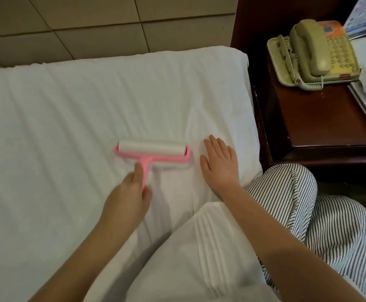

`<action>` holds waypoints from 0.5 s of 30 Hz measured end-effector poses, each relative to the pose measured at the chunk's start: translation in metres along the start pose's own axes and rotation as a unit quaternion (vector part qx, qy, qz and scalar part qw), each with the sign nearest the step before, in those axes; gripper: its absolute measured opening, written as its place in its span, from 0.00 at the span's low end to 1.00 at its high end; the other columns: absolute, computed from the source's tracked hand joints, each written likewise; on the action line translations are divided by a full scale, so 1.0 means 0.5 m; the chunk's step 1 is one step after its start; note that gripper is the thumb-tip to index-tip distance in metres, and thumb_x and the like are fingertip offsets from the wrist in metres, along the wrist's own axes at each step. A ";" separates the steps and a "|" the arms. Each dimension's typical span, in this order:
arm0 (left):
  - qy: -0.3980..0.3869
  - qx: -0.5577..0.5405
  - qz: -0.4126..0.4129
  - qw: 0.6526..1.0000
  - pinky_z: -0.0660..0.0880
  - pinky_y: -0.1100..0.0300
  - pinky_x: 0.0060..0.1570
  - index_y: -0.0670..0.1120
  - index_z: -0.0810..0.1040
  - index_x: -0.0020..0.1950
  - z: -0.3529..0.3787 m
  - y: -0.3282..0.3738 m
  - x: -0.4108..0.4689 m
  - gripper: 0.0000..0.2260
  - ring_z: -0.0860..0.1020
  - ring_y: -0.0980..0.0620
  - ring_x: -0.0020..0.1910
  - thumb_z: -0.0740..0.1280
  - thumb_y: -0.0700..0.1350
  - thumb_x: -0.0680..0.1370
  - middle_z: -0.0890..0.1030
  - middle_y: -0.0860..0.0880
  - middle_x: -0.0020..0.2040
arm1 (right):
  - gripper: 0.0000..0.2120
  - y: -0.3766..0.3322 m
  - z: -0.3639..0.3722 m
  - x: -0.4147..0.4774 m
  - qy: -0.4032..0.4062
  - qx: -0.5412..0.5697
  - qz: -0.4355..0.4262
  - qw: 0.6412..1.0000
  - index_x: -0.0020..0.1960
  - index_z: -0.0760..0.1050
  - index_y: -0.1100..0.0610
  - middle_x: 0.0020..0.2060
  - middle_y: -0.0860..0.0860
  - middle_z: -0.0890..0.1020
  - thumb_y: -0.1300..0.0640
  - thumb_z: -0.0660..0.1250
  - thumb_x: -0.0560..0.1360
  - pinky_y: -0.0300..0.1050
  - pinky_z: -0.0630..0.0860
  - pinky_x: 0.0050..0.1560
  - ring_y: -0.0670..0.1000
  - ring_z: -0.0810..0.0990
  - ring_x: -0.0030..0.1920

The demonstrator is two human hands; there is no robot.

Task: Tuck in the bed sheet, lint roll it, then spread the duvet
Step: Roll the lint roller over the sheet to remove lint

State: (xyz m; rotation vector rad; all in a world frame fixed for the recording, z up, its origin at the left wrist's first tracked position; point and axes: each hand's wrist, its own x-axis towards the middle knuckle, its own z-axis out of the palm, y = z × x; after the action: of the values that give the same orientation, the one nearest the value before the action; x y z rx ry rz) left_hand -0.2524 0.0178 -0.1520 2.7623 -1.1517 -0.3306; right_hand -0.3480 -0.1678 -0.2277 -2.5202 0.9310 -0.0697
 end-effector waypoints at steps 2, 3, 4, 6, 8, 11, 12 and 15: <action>0.046 -0.016 -0.003 0.999 0.71 0.49 0.42 0.39 0.56 0.75 0.012 0.007 0.110 0.27 0.77 0.35 0.48 0.59 0.39 0.78 0.76 0.34 0.53 | 0.24 0.001 0.002 0.000 0.005 -0.002 0.002 1.000 0.77 0.52 0.55 0.77 0.50 0.51 0.52 0.49 0.82 0.44 0.39 0.72 0.49 0.46 0.76; 0.055 -0.028 -0.009 0.998 0.70 0.48 0.46 0.39 0.54 0.76 0.018 0.017 0.172 0.26 0.76 0.35 0.52 0.58 0.39 0.79 0.74 0.34 0.56 | 0.24 0.003 0.002 0.001 0.010 -0.002 0.005 1.000 0.77 0.52 0.55 0.77 0.50 0.51 0.52 0.49 0.82 0.44 0.39 0.72 0.50 0.47 0.76; 0.056 -0.034 -0.019 0.998 0.70 0.49 0.49 0.39 0.52 0.76 0.018 0.033 0.224 0.26 0.75 0.36 0.55 0.57 0.39 0.80 0.73 0.35 0.59 | 0.24 0.004 0.002 0.001 0.016 0.001 0.007 1.000 0.77 0.52 0.55 0.77 0.50 0.52 0.53 0.49 0.82 0.45 0.39 0.73 0.50 0.47 0.76; 0.053 -0.039 -0.036 0.997 0.70 0.49 0.52 0.39 0.51 0.77 0.007 0.063 0.285 0.25 0.74 0.37 0.58 0.55 0.39 0.81 0.71 0.36 0.63 | 0.24 0.008 0.002 0.001 0.022 0.006 0.012 1.000 0.77 0.53 0.55 0.77 0.51 0.52 0.53 0.50 0.82 0.45 0.39 0.73 0.50 0.48 0.76; 0.077 -0.019 -0.042 0.996 0.70 0.48 0.52 0.42 0.56 0.76 -0.022 0.074 0.284 0.23 0.74 0.37 0.58 0.55 0.40 0.81 0.73 0.37 0.61 | 0.24 0.009 0.001 0.003 0.023 0.012 0.018 0.999 0.76 0.53 0.55 0.76 0.51 0.53 0.53 0.49 0.82 0.45 0.40 0.73 0.51 0.48 0.76; 0.175 0.005 -0.026 0.984 0.71 0.48 0.45 0.45 0.64 0.73 -0.081 0.043 0.182 0.20 0.76 0.36 0.51 0.56 0.39 0.80 0.76 0.39 0.54 | 0.26 -0.003 0.001 0.005 0.052 0.022 0.006 0.998 0.75 0.57 0.56 0.76 0.52 0.56 0.49 0.44 0.80 0.46 0.42 0.73 0.52 0.52 0.76; 0.215 0.008 -0.004 0.976 0.72 0.48 0.41 0.45 0.66 0.71 -0.096 0.028 0.133 0.20 0.77 0.36 0.46 0.58 0.39 0.79 0.77 0.39 0.51 | 0.28 -0.011 0.003 0.005 0.062 0.028 -0.008 0.998 0.75 0.59 0.57 0.75 0.52 0.58 0.48 0.43 0.78 0.46 0.43 0.72 0.52 0.54 0.75; 0.196 0.018 0.023 0.980 0.74 0.50 0.31 0.44 0.73 0.67 -0.103 -0.015 0.018 0.19 0.77 0.37 0.34 0.65 0.37 0.75 0.79 0.39 0.42 | 0.29 -0.032 0.014 0.006 0.068 0.027 -0.064 0.995 0.72 0.65 0.58 0.73 0.54 0.65 0.48 0.43 0.77 0.45 0.44 0.71 0.55 0.61 0.73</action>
State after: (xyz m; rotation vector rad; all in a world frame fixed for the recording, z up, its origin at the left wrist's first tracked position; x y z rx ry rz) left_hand -0.2284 0.0187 -0.1053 2.6560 -1.1201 0.2335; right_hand -0.3345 -0.1563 -0.2274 -2.5478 0.8070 -0.3044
